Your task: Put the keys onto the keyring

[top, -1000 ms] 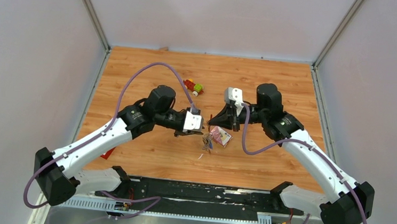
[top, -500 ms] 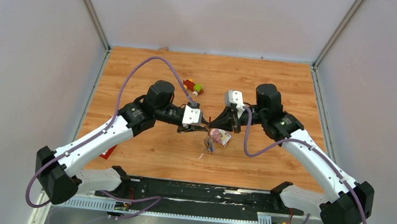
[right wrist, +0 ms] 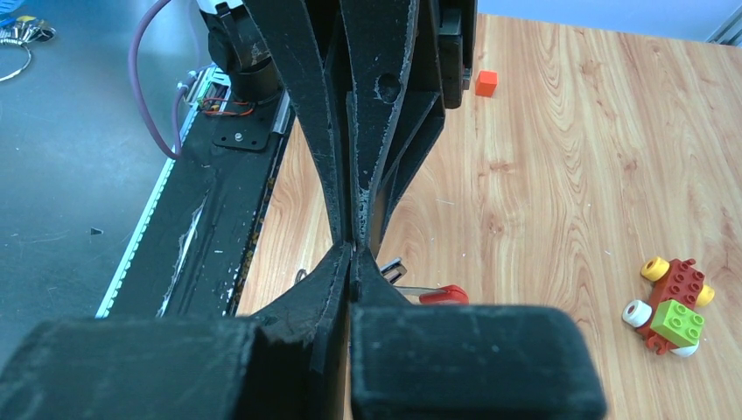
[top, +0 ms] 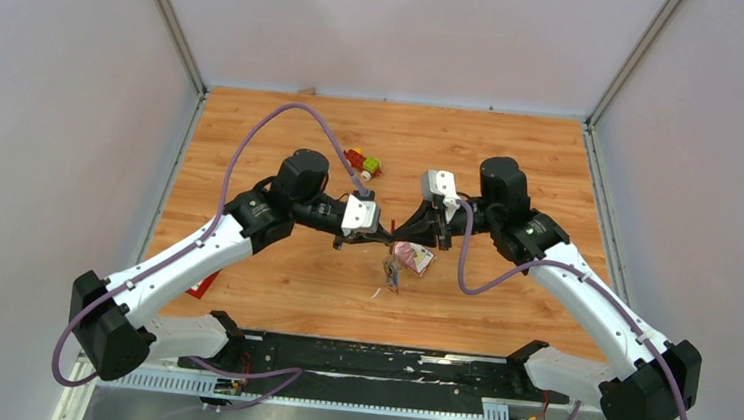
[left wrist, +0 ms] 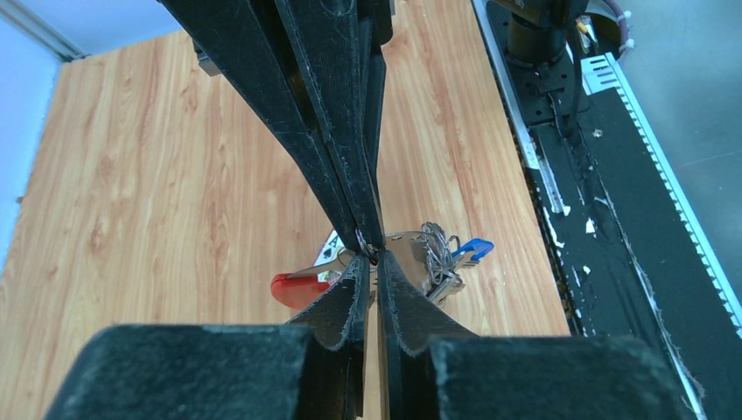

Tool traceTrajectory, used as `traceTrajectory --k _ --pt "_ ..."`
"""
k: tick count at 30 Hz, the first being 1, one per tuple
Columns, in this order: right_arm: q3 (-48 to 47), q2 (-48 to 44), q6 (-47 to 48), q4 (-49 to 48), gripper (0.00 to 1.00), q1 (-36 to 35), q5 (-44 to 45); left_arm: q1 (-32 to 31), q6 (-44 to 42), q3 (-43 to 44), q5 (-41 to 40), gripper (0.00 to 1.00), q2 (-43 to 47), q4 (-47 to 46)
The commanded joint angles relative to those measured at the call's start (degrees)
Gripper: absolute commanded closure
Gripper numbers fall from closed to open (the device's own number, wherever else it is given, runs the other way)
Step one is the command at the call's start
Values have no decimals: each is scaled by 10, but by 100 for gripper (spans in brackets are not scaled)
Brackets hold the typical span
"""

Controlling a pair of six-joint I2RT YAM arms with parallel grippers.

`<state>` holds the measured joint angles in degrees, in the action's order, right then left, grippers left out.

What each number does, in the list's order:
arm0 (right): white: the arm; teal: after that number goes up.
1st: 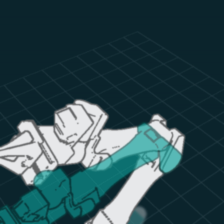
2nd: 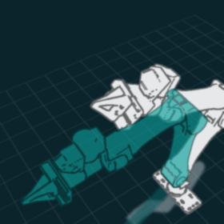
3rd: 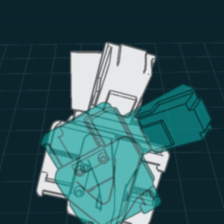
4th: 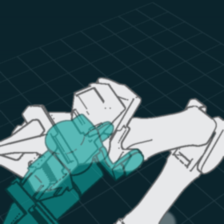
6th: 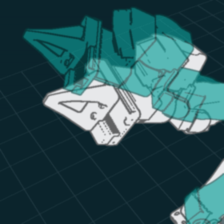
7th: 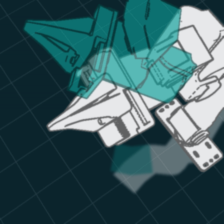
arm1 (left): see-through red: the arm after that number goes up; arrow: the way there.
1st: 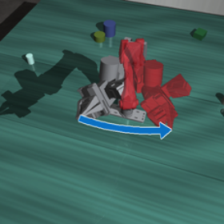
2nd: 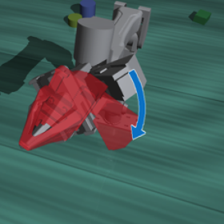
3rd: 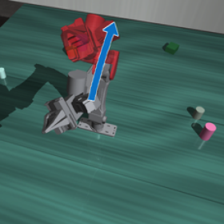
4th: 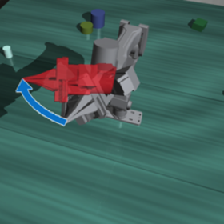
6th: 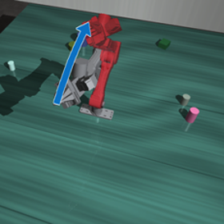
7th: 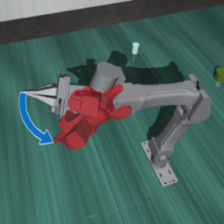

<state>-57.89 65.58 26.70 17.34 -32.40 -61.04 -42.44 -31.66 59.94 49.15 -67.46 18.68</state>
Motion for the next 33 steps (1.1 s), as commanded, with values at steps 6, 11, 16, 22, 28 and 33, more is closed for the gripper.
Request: traceTrajectory --k 6,11,16,22,28,33 --pt "-7 5 12 -8 100 4 -5 -2 18 15 21 100 3 -25" --pt "-7 6 22 3 100 7 10 -2 32 24 -33 100 13 9" --pt "-3 3 25 -1 92 7 16 -8 22 69 -109 100 3 91" --pt "-3 7 23 -1 88 7 15 -24 35 111 -171 100 0 147" --pt "-5 1 10 -8 76 7 11 -34 49 136 -188 100 -16 177" --pt "-3 -5 -3 -20 64 7 6 -49 65 173 -198 100 -39 224"
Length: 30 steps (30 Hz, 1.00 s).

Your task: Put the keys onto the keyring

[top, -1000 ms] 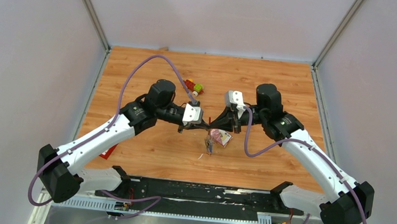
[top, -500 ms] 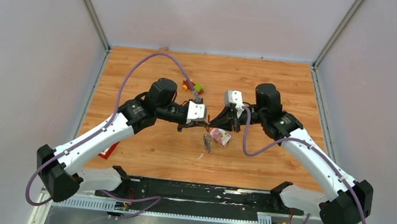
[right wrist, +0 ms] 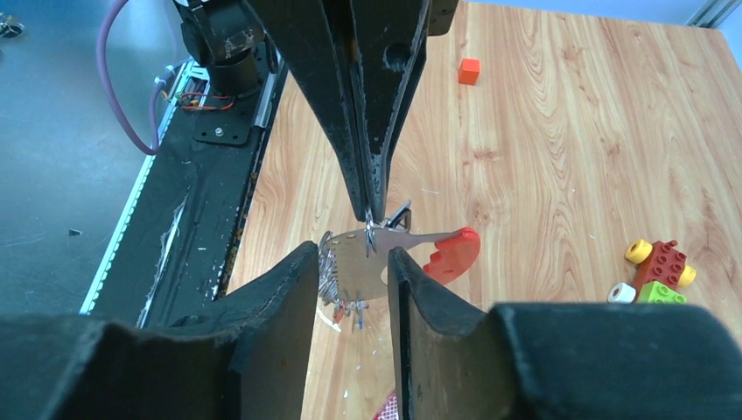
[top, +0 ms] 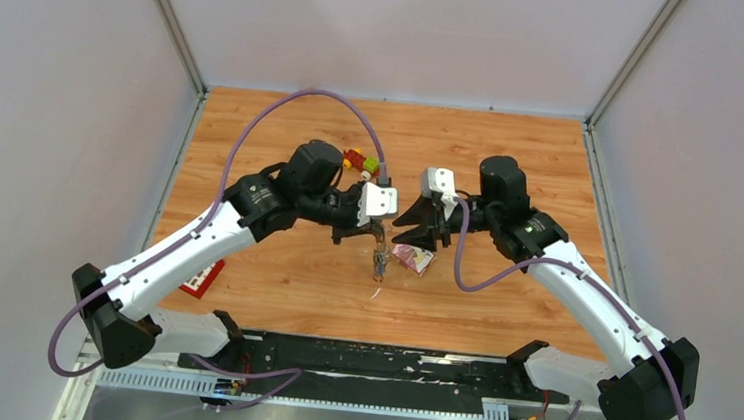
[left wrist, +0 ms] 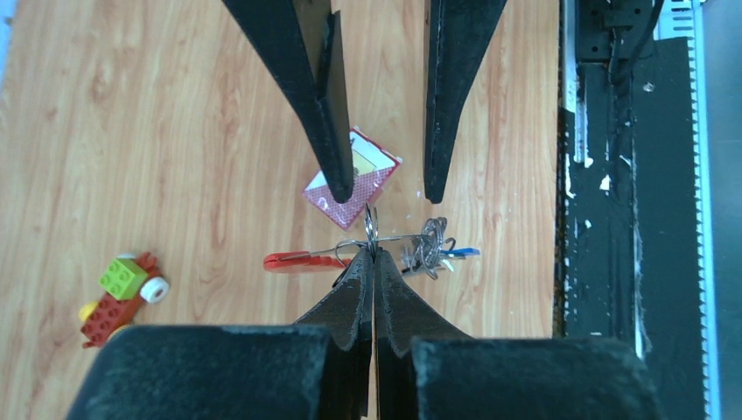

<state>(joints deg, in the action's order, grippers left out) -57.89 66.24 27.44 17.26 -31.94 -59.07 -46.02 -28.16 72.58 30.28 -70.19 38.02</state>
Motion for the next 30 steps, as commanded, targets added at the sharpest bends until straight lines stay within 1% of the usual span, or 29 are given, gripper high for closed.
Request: traceTrajectory --k 1,3,6,9,20,27,30 --pt "-2 -10 -13 -22 64 1 -15 -14 43 58 -6 100 -18 38" --pt "-1 -8 -16 -26 63 -1 -16 -14 69 69 8 100 -26 44" --pt "0 -3 -16 -27 63 -2 -17 -14 82 74 29 100 -28 46" --pt "-2 -1 -18 -29 67 -3 -24 -14 81 74 30 100 -30 47" --pt "-8 6 -19 -29 68 -15 -20 -15 87 64 52 100 -40 49" --pt "-9 9 -15 -25 76 -23 -21 -16 90 60 57 100 -45 44" --pt "-10 11 -14 -24 82 -25 -22 -15 91 61 58 100 -46 44"
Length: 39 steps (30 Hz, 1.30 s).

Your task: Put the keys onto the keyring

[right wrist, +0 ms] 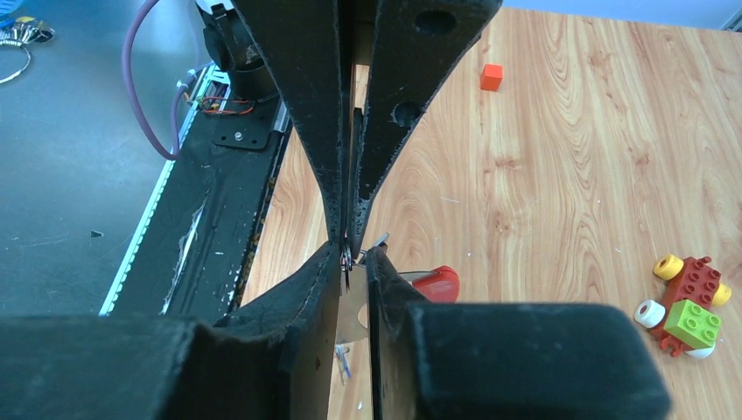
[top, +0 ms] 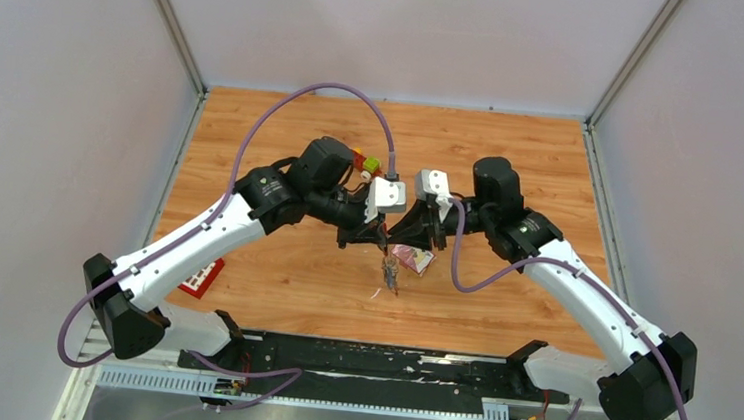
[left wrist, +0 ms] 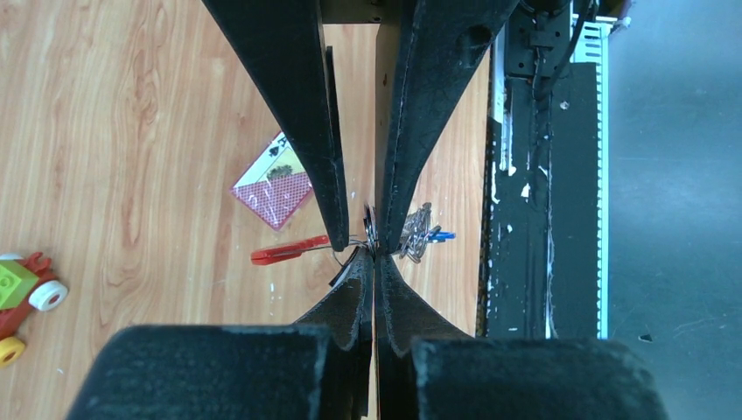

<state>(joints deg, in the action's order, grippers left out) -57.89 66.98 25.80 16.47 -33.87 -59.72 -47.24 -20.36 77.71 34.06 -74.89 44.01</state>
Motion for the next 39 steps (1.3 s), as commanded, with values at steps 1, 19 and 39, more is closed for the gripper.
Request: traceTrajectory --k 1,19,39 --pt "-10 5 2 -16 85 -6 -15 -3 13 9 20 100 0 -17" --pt "-30 -12 -38 -23 100 10 -47 14 -102 -64 -7 52 70 -89" --pt "-17 -21 -64 -55 100 18 -66 18 -165 -146 88 72 68 -194"
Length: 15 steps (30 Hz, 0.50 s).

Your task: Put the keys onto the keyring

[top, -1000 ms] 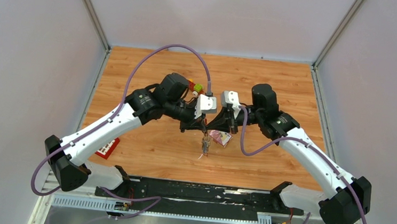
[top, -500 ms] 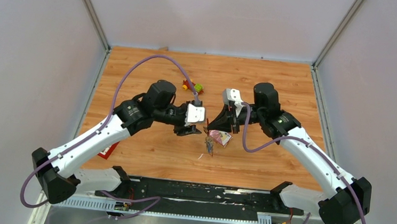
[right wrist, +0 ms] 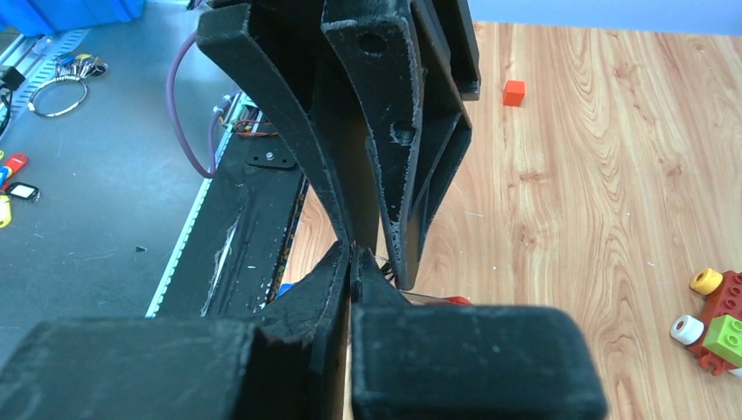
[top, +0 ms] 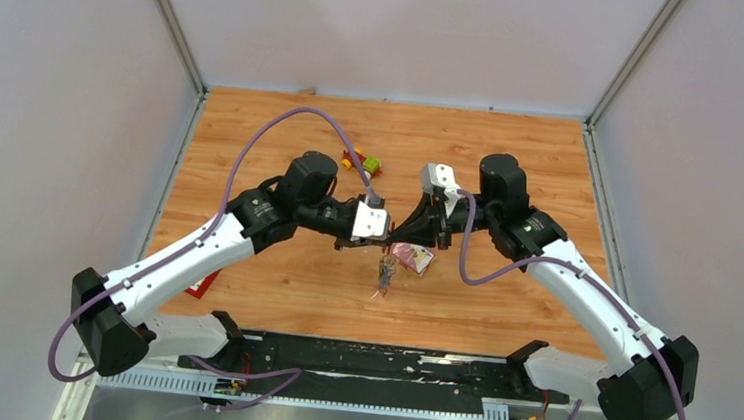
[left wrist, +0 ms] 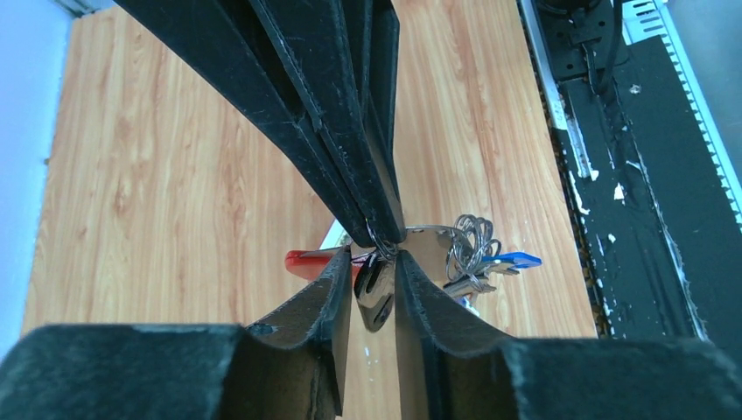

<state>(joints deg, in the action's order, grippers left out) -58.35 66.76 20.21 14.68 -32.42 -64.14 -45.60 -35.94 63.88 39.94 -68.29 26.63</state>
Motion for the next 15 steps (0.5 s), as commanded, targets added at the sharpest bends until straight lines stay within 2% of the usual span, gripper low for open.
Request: traceTrajectory --k 1,7,15 --pt "-12 -19 -8 -38 100 5 -20 2 -9 -10 31 74 3 -20" --pt "-9 -20 -6 -38 100 5 -14 1 -8 -22 32 85 9 -22" --pt "-5 -19 -12 -50 100 5 -8 1 35 -21 50 86 -10 -57"
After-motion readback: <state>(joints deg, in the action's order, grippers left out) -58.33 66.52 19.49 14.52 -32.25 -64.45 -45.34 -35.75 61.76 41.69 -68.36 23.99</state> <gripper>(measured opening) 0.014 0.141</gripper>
